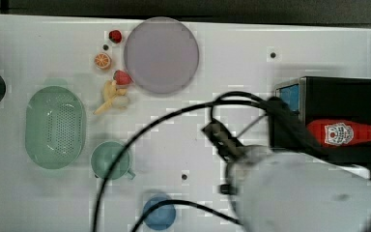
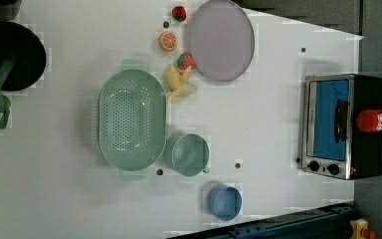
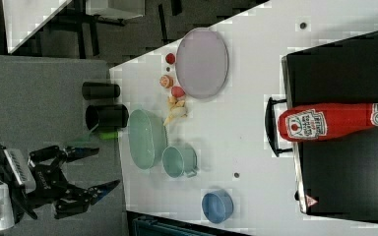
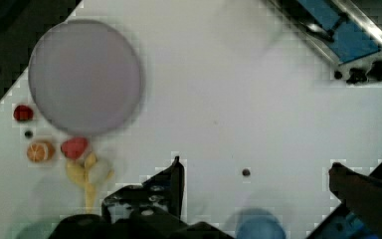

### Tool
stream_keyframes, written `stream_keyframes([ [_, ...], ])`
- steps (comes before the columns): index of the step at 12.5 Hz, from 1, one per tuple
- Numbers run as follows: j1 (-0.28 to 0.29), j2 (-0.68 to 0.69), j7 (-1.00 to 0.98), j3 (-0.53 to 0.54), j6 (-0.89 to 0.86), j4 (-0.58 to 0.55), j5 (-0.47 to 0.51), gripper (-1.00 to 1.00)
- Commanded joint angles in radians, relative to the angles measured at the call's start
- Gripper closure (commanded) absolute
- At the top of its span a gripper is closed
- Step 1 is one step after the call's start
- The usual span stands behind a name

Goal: Pick Ketchup from oven and place it on table.

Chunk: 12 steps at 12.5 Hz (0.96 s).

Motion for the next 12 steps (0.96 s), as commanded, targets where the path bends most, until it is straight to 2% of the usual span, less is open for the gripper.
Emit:
stream_keyframes([
  [1,-0.036,0.066,0.034,-0.096,0.085,-0.038,0.002,-1.00],
  [8,-0.057,0.240,0.027,-0.332,0.306,-0.028,0.003,-1.00],
  [12,-0.058,0.381,0.027,-0.424,0.440,-0.012,0.005,-1.00],
])
